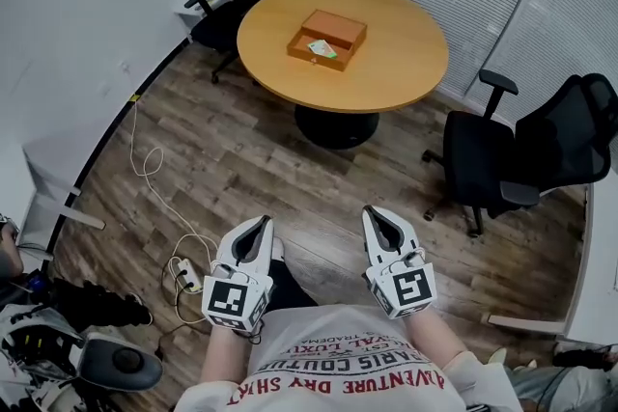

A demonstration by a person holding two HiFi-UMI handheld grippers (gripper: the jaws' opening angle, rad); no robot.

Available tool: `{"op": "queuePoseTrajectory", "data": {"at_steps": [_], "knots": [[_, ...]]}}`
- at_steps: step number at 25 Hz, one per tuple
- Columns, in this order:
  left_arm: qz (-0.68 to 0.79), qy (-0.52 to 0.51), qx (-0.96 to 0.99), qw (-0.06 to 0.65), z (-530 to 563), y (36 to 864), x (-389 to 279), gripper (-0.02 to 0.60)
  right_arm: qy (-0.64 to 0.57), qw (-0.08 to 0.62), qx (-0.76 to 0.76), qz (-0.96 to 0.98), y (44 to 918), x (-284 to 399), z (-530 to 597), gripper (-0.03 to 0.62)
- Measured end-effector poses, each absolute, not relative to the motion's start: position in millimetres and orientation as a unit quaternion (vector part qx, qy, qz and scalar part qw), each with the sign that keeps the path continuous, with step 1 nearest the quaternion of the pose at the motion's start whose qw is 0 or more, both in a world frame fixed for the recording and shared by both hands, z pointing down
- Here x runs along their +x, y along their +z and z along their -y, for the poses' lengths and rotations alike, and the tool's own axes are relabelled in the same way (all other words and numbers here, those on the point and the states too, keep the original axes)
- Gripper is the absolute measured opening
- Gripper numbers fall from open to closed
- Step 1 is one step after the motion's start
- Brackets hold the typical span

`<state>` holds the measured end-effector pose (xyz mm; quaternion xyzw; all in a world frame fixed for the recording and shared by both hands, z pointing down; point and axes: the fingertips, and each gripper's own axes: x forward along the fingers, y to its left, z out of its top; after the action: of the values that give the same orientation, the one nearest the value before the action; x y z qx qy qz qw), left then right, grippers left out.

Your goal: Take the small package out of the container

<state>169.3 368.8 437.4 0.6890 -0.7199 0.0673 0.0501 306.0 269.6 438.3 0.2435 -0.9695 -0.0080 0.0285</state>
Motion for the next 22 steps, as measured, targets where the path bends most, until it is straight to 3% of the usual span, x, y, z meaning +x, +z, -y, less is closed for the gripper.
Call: {"op": "queuePoseTrajectory", "data": {"at_steps": [7,22], "knots": [[0.703,0.068,0.704,0.069,-306,446,97,0.012,0.005,0.056,0.266,0.962,451,235,-209,0.008],[0.644,0.064,0.759,0.074,-166,422,-128,0.012,0.019,0.088,0.343,0.935,438,29,-97,0.008]]}}
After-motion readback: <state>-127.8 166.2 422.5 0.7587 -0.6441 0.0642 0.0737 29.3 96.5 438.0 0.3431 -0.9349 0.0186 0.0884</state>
